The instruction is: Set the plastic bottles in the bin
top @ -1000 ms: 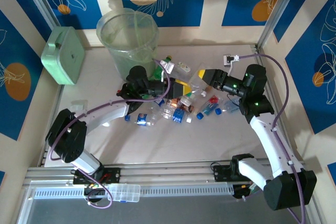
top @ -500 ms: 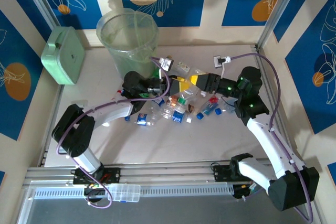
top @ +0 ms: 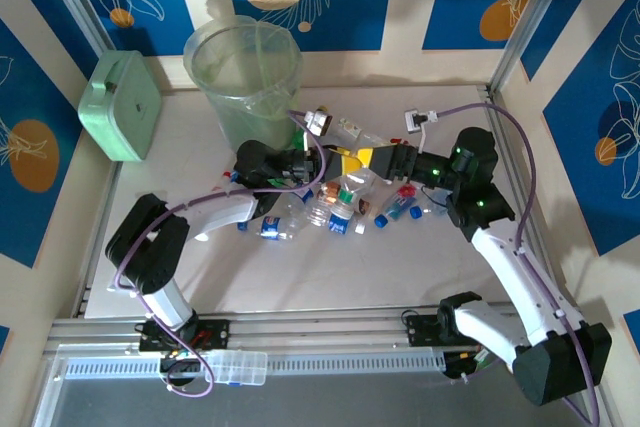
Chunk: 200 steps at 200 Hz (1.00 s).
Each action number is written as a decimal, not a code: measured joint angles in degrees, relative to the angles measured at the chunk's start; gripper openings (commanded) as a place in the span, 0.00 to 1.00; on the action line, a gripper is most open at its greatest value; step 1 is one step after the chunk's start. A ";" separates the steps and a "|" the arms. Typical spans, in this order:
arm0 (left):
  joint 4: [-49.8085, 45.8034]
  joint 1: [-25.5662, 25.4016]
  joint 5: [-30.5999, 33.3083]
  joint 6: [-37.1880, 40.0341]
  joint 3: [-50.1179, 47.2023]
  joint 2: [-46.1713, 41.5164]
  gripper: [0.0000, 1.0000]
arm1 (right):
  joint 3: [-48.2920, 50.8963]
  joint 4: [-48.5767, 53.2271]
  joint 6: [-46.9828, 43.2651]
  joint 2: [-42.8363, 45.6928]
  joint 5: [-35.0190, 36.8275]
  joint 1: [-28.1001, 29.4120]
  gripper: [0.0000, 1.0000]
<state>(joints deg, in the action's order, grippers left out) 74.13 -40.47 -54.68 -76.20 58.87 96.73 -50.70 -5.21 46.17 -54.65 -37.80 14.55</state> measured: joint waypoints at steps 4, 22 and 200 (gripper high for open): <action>-0.07 0.00 -0.02 0.13 0.00 -0.02 0.37 | -0.09 0.79 -0.35 0.52 0.35 -0.07 0.99; -2.69 0.00 -0.24 2.60 0.00 -0.39 0.36 | -0.70 4.33 -1.66 3.34 2.25 -1.07 0.99; -76.48 8.81 49.94 49.66 24.57 -12.94 0.00 | -1.70 25.18 -5.73 9.77 15.91 -4.57 0.98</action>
<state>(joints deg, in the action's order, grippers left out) -2.35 -31.66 -4.73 -26.55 83.44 83.79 -52.40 19.97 40.45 -44.88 -21.89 9.98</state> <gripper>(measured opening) 0.529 0.981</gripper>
